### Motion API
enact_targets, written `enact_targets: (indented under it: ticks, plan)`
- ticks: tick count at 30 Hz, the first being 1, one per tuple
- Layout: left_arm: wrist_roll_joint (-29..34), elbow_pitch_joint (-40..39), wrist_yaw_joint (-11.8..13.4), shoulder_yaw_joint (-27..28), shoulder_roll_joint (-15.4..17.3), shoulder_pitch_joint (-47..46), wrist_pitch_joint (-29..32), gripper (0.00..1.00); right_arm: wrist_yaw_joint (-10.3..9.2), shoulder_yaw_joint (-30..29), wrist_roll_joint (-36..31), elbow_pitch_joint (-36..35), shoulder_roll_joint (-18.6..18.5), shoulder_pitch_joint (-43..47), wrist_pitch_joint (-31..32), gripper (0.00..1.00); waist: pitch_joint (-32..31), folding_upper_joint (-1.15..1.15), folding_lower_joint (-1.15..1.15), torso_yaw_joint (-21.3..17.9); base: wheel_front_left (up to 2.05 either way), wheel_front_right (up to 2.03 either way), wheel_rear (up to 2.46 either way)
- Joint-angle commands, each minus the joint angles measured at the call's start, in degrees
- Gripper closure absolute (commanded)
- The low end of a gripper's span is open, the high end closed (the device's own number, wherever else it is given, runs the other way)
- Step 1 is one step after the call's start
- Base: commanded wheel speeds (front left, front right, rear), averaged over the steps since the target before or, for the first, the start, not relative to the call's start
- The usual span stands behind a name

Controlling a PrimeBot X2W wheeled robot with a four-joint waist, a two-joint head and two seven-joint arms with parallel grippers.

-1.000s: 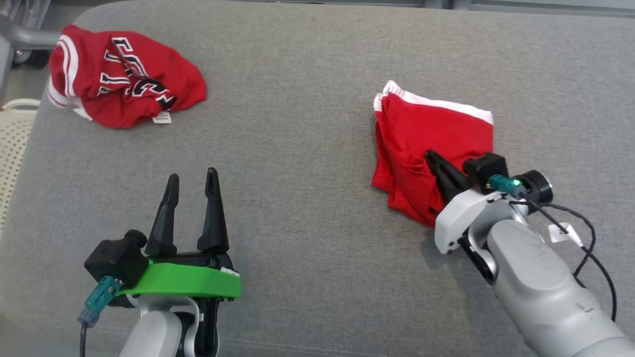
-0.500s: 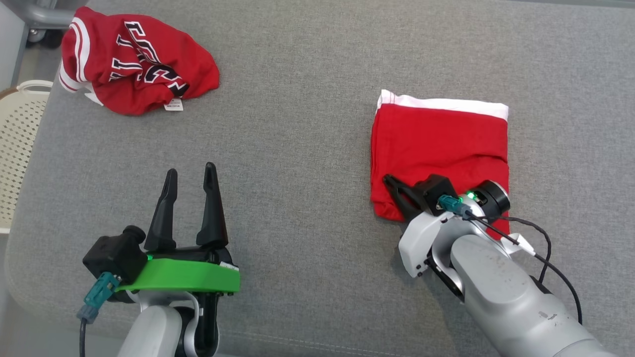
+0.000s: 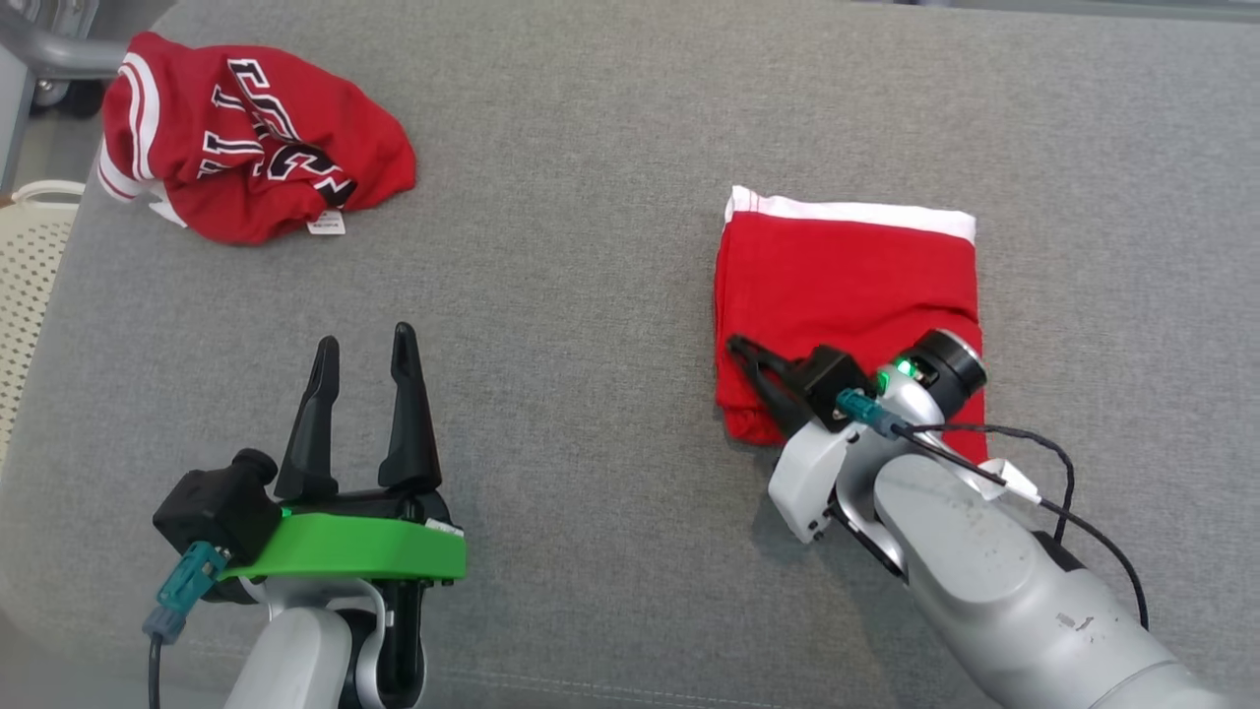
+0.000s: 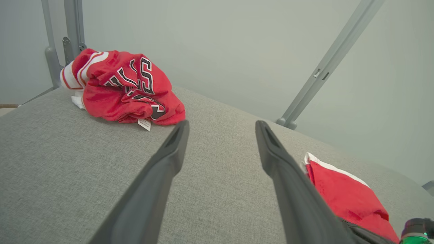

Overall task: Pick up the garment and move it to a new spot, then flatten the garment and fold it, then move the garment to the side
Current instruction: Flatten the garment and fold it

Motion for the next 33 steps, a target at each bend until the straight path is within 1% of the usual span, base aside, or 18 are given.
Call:
enact_targets:
  ticks: [1,5,6,7,8,9,10,13,16,18,25,30,33]
  plan:
    - [0.58,-0.16,0.0,0.22,0.34,0.58,-0.42,0.0,-0.01,-0.69,-0.39,-0.96,-0.26,0.57,0.0,1.0,-0.7,-0.01,0.0,-0.73,0.0,0.0,0.0]
    - [0.49,-0.23,0.15,0.37,0.58,1.11,-0.43,0.0,-0.02,-3.42,-0.75,-5.05,-0.65,1.3,-0.01,1.0,-2.18,-0.01,0.0,-2.15,0.0,0.0,0.0]
    - [0.48,-0.24,0.18,0.38,0.69,1.37,-0.39,0.0,-0.02,-4.95,-0.28,-6.73,-0.91,1.72,-0.01,0.73,-3.06,-0.01,0.0,-2.94,0.0,0.0,0.0]
    - [0.49,-0.25,0.19,0.29,0.72,1.49,-0.33,0.0,-0.02,-5.74,0.31,-7.47,-1.02,2.09,-0.02,0.6,-3.52,-0.01,0.0,-3.33,0.0,0.0,0.0]
    - [0.48,-0.28,0.2,0.26,0.73,1.62,-0.29,0.0,-0.01,-6.4,0.75,-8.0,-1.22,2.39,-0.01,0.4,-4.02,-0.01,0.0,-3.77,0.0,0.0,0.0]
    - [0.48,-0.31,0.24,0.21,0.79,1.89,-0.26,0.0,-0.01,-6.88,0.91,-8.39,-1.6,2.58,-0.02,0.1,-4.52,-0.01,0.0,-4.19,0.0,0.0,0.0]
    - [0.5,-0.3,0.3,0.19,0.84,2.21,-0.23,0.0,-0.02,-7.38,1.17,-8.83,-2.08,2.59,-0.02,0.0,-5.04,-0.01,0.0,-4.63,0.0,0.0,0.0]
    - [0.55,-0.3,0.61,0.02,0.9,2.83,-0.09,0.0,-0.02,-8.58,3.45,-9.5,-2.84,3.07,-0.02,0.0,-6.47,-0.01,0.0,-5.84,0.0,0.0,0.0]
    - [0.78,-0.17,0.79,-0.27,1.08,3.6,0.04,0.0,-0.02,-8.88,7.96,-7.89,-4.01,3.45,0.16,0.0,-7.75,-0.01,0.0,-6.79,0.0,0.0,0.0]
    - [0.83,-0.1,0.89,-0.55,1.11,4.13,0.18,0.0,-0.02,-8.57,11.18,-7.04,-5.21,3.01,1.41,0.0,-8.47,-0.01,0.0,-7.16,0.0,0.0,0.0]
    - [0.82,-0.45,1.21,-0.95,1.45,5.1,0.36,0.0,-0.01,-8.18,22.8,-6.59,-11.05,1.18,9.43,0.0,-9.5,-0.01,0.0,-6.89,0.0,0.0,0.0]
    - [0.75,-0.62,1.24,-0.96,1.68,5.18,0.43,0.0,-0.01,-8.44,30.49,-5.32,-13.67,0.93,17.12,0.0,-8.78,-0.01,0.0,-5.48,0.0,0.0,0.0]
    - [0.77,-0.68,1.06,-1.23,1.56,4.82,0.48,0.0,-0.01,-8.5,33.52,-4.02,-14.59,0.21,20.1,0.0,-7.72,-0.01,0.0,-4.21,0.0,0.0,0.0]
